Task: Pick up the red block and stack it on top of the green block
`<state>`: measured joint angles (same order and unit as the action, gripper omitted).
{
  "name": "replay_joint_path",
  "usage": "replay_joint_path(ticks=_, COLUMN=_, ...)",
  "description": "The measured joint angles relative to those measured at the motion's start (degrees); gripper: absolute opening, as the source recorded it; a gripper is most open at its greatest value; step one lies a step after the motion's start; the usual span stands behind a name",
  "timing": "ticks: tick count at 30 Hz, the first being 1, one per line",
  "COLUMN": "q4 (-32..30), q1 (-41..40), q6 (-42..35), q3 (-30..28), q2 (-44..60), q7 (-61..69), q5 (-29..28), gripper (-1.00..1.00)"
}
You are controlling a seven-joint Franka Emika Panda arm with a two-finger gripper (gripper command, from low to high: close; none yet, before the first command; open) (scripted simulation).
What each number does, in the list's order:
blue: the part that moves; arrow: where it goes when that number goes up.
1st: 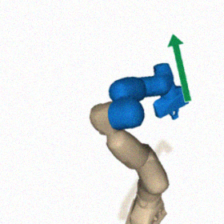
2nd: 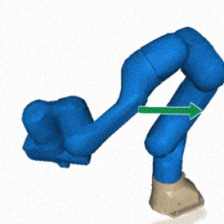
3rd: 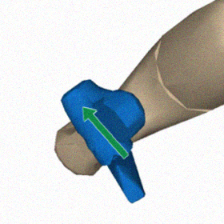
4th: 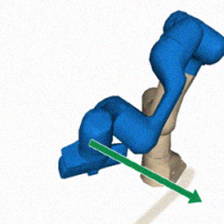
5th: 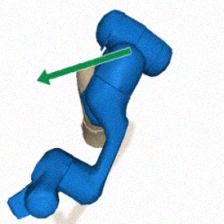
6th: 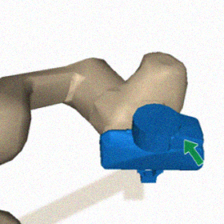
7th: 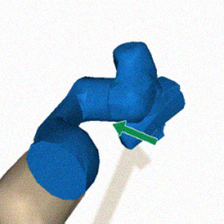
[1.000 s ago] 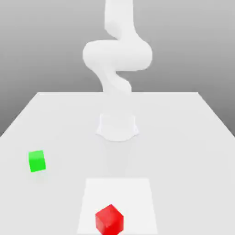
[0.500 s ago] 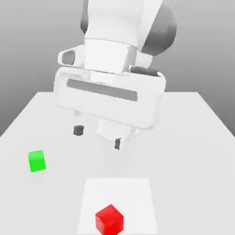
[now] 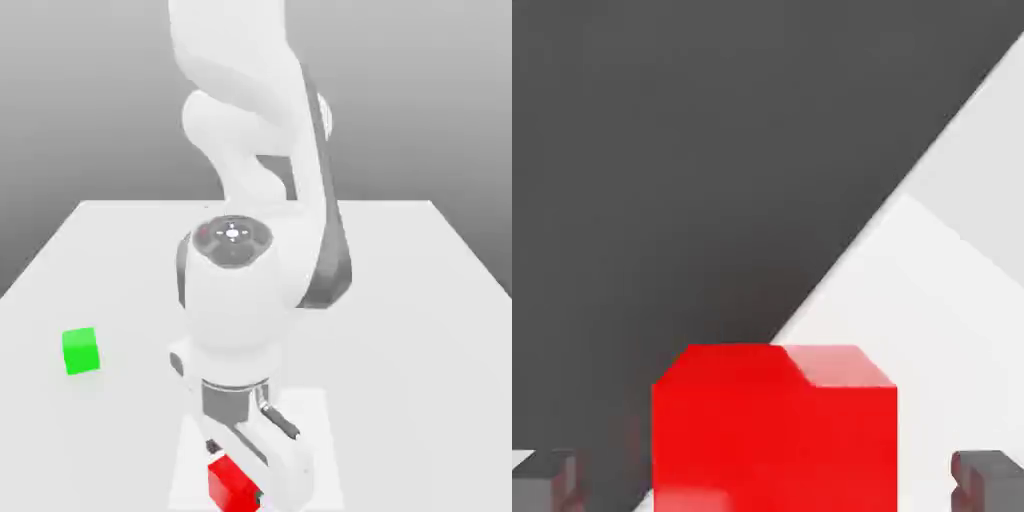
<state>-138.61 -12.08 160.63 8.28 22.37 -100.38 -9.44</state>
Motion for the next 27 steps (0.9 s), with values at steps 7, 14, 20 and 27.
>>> replay_joint_path(ticks=7, q4=-0.46, q1=-0.62, q6=-2.18, q3=0.87, q2=-2.77, q7=0.93, q5=1.34, gripper=-1.0)
replay_joint_path(ticks=14, q4=-7.68, q1=-6.28, q6=-7.43, q3=-4.93, q2=-14.72, q7=-6.28, q5=4.59, gripper=-1.0)
replay_joint_path(ticks=20, q4=-16.91, q1=-21.08, q6=-7.22, q3=-12.84, q2=-23.95, q7=-20.26, q5=4.88, gripper=-1.0)
replay_joint_path(ticks=27, q4=-24.46, q1=-29.6, q6=1.35, q3=-17.85, q2=-23.58, q7=-30.83, q5=8.67, gripper=-1.0)
